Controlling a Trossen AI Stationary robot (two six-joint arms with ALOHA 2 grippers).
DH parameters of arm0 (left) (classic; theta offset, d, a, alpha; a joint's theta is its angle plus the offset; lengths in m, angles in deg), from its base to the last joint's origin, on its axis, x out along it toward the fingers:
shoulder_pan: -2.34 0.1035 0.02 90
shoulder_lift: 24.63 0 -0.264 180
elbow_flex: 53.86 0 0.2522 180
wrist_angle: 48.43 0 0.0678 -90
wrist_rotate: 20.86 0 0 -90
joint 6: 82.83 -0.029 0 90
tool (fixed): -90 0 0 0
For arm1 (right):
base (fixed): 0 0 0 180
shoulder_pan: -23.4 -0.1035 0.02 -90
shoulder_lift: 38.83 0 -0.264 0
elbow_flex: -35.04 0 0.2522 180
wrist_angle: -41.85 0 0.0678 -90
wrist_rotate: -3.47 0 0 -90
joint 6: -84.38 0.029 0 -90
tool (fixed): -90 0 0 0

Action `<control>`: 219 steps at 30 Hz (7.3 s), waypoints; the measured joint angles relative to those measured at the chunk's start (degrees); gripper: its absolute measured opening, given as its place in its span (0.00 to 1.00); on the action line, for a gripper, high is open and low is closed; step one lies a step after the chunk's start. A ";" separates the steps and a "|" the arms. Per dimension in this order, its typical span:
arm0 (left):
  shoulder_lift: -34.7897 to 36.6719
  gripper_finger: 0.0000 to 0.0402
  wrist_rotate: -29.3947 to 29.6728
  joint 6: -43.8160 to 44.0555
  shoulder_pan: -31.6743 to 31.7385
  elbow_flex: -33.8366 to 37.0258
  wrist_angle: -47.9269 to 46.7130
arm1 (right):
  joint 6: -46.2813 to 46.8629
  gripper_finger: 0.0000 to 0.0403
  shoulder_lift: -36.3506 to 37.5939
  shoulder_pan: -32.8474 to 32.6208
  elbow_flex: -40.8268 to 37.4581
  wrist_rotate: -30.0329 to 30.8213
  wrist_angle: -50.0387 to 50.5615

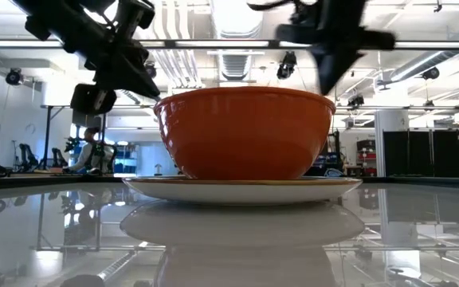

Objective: Set table place
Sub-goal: Put the spoon on the orange bowl, then put the fork to the right of the gray plate

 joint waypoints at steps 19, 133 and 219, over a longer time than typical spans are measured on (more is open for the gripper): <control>-2.26 0.09 -0.08 -2.89 -0.23 -0.09 5.55 | 10.24 0.05 0.38 -12.93 -1.42 -16.13 13.79; 17.69 0.27 1.67 1.63 -0.97 0.00 -0.16 | -34.18 0.21 0.73 -35.12 -34.18 -39.55 -20.22; 13.08 0.27 -0.42 1.81 -0.97 -0.55 7.02 | 23.01 0.20 1.64 -15.25 -27.15 -27.17 -20.96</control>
